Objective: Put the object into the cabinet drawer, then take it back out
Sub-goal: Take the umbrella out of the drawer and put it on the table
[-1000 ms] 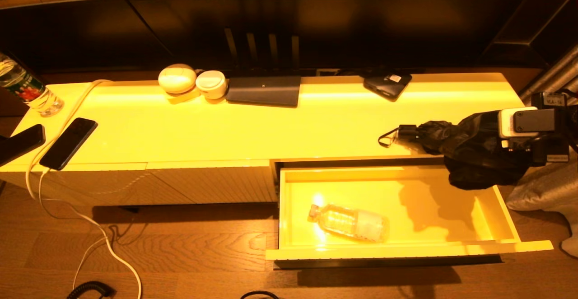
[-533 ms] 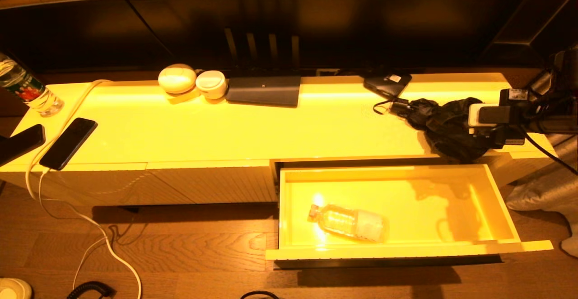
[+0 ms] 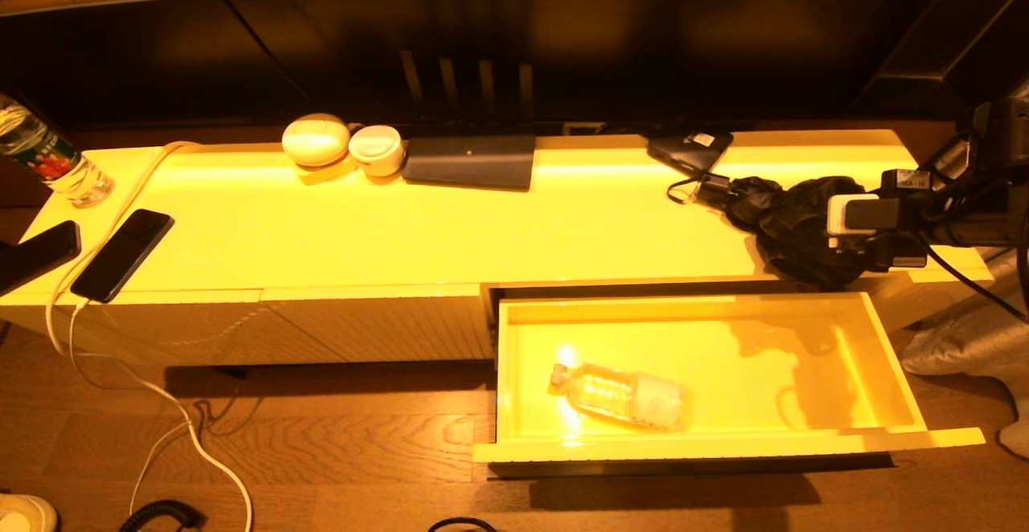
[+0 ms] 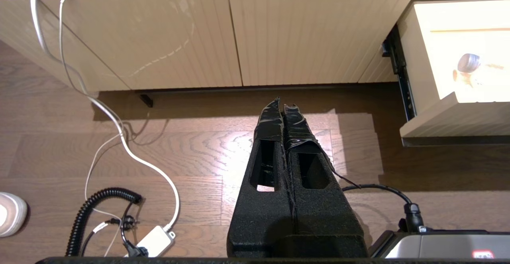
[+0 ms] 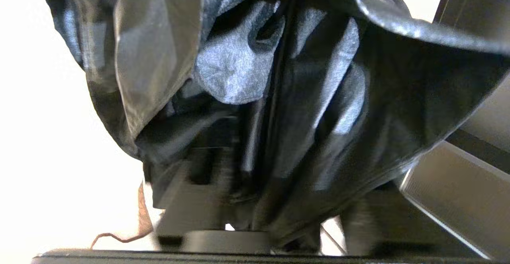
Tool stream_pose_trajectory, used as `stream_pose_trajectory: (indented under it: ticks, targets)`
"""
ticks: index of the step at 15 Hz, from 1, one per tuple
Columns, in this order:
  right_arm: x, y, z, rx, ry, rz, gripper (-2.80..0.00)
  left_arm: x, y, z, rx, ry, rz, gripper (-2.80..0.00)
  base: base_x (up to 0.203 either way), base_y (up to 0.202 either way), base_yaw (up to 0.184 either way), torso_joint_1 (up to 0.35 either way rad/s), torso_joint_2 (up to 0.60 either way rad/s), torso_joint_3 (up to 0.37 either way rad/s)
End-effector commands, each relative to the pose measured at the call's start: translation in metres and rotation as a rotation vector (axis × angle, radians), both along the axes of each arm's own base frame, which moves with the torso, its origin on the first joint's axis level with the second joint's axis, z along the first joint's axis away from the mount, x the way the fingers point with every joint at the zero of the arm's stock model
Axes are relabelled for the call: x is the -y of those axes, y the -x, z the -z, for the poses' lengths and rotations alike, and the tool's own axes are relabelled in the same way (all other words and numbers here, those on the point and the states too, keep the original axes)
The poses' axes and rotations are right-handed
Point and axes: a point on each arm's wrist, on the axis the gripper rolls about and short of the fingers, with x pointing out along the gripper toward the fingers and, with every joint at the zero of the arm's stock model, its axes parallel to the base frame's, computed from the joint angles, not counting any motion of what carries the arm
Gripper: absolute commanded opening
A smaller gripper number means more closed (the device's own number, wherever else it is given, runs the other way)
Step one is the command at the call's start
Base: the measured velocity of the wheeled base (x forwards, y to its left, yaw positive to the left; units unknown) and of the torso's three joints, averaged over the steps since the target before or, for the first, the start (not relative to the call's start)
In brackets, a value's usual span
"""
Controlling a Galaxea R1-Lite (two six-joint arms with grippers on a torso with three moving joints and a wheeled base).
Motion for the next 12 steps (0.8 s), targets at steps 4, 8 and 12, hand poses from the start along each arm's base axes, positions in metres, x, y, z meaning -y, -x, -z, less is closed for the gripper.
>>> stream_pose_trajectory:
  ticks: [4, 8, 12]
  targets:
    - [-0.004, 0.024, -0.042, 0.13, 0.032, -0.008, 0.0, 0.0, 0.0, 0.001, -0.003, 0.0, 0.0, -2.8, 0.0, 0.0, 0.0, 0.0, 0.0, 0.0]
    - [-0.017, 0.061, -0.073, 0.194, 0.028, -0.016, 0.0, 0.0, 0.0, 0.001, -0.003, 0.0, 0.0, -2.8, 0.0, 0.0, 0.0, 0.0, 0.0, 0.0]
    - [-0.047, 0.108, -0.087, 0.167, -0.003, -0.093, 0.0, 0.0, 0.0, 0.0, -0.001, 0.0, 0.0, -2.8, 0.0, 0.0, 0.0, 0.0, 0.0, 0.0]
